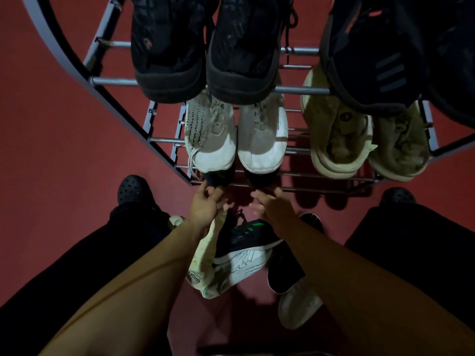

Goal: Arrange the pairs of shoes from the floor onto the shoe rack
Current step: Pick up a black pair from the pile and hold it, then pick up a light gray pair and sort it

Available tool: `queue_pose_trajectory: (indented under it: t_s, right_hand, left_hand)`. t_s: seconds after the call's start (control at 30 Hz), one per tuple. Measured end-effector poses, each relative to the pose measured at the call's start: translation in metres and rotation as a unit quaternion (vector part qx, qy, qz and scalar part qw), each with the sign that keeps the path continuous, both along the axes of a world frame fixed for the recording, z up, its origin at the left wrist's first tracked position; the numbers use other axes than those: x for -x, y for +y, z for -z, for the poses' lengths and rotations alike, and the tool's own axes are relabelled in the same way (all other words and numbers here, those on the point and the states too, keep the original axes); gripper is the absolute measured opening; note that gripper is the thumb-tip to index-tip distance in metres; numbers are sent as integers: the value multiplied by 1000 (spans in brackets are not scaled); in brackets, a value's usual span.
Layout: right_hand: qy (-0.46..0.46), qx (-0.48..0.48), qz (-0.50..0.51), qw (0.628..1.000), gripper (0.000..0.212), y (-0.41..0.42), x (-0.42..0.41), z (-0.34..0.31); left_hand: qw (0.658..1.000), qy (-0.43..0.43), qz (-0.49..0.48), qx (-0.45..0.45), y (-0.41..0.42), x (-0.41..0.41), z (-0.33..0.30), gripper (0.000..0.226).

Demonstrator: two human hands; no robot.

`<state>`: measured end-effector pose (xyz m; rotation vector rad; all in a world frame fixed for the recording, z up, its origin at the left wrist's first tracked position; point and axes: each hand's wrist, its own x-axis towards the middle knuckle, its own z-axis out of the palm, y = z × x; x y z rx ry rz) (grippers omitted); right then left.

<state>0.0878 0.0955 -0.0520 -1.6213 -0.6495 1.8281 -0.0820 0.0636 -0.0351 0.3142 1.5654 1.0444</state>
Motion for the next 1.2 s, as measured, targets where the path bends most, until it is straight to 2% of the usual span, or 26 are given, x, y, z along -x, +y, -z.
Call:
queue_pose_trajectory:
  t_s: [0.1,0.2,0.27,0.33,0.4,0.47,0.53,0.6,0.7,0.77,0.8,0.93,0.97,1.0,1.07,1.13,1.2]
  right_hand:
    - [-64,-13,-55,996,12,-17,-10,4]
    - [-69,26,-80,994,31,-42,-30,12]
    - [-92,50,-94,990,41,-59,-45,18]
    - [-112,75,-96,986,47,-74,-56,27]
    - [-120,106,-99,982,49,-85,-64,36]
    - [-116,121,-108,980,50,-92,-69,42]
    - [-112,126,-117,979,48,-99,-69,48]
    - [-117,127,-132,976,46,-106,-66,54]
    - [-120,142,-147,972,42,-115,-63,67]
    - [-118,151,-149,970,33,-119,-61,71]
    - [-118,151,-152,970,31,-121,-60,73]
    - [-121,138,-168,969,36,-125,-54,72]
    - [-119,139,-166,969,37,-125,-53,70]
    - [-116,138,-159,971,38,-124,-51,68]
    - [-100,132,-132,977,42,-119,-45,62]
    - [-69,140,-95,983,45,-112,-40,49]
    - [-42,152,-70,985,45,-106,-38,30]
  left_hand:
    - [997,47,52,27,-16,4,11,56]
    - [984,113,118,68,-41,1,17,72]
    - [967,170,169,92,-57,0,21,62]
    - [941,233,207,129,-74,7,32,59]
    - [907,303,232,177,-90,18,47,75]
    - [863,368,260,230,-102,26,55,81]
    - [849,361,282,264,-106,25,47,75]
    - [854,328,283,288,-110,26,51,76]
    - [877,281,244,303,-117,32,74,98]
    - [884,264,239,302,-121,38,91,104]
    - [888,257,241,297,-121,38,94,97]
    - [922,229,234,207,-114,22,71,36]
    - [925,223,250,178,-114,17,64,29]
    - [933,205,257,145,-113,10,57,28]
    - [944,173,255,121,-109,0,47,43]
    - [941,172,277,91,-106,-6,35,54]
    - [883,279,376,33,-105,-5,29,53]
